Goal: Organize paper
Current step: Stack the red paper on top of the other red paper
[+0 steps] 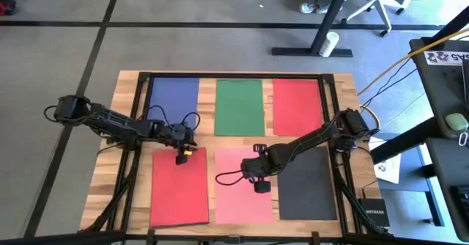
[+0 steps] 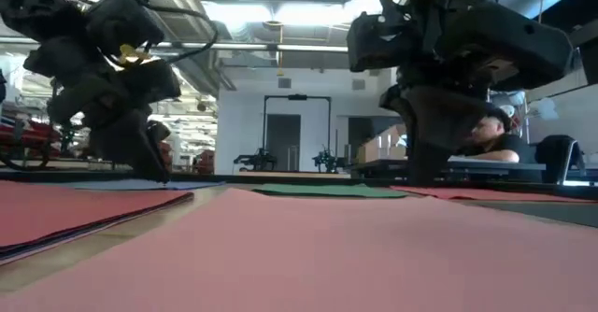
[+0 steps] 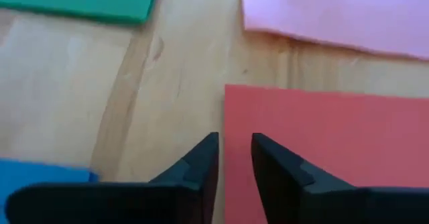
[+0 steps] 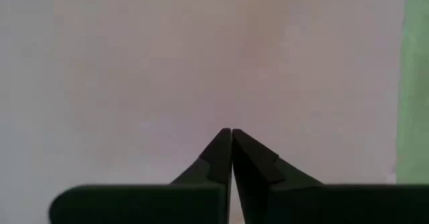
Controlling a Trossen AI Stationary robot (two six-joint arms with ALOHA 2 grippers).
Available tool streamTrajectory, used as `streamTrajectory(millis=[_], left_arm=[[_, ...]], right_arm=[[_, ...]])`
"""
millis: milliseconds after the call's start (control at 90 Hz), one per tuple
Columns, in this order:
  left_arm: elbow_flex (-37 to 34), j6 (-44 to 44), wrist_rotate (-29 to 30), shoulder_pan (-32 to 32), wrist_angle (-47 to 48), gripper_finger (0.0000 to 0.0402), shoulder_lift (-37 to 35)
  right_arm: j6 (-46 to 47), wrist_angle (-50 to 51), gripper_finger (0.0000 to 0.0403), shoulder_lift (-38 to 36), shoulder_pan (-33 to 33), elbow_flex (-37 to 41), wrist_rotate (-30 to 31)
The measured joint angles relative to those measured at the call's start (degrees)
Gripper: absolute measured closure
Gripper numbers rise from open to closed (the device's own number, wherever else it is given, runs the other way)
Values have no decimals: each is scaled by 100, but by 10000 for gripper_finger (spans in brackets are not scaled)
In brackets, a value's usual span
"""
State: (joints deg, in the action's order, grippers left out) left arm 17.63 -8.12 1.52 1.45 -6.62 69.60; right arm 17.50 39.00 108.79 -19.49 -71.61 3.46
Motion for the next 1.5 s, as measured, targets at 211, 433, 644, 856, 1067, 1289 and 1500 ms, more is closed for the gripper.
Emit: streamTrajectory(millis=[211, 433, 644, 856, 1067, 1289, 1500], left_arm=[[78, 242, -76, -26, -36, 294, 110], [78, 65, -100, -180, -244, 218, 490], [86, 265, -87, -199, -534, 182, 896], [91, 409, 0, -199, -579, 192, 969], [91, 408, 56, -200, -583, 232, 971], [89, 407, 61, -199, -611, 292, 975], [89, 409, 1, -201, -599, 337, 927]], right_arm=[[0, -4, 403, 0, 2, 0, 0], [-2, -23, 403, 0, 2, 0, 0], [-2, -22, 403, 0, 0, 0, 0], [-2, -29, 403, 0, 0, 0, 0], [-2, -28, 403, 0, 1, 0, 0], [-2, -28, 403, 0, 1, 0, 0], [-2, -28, 403, 0, 2, 0, 0]])
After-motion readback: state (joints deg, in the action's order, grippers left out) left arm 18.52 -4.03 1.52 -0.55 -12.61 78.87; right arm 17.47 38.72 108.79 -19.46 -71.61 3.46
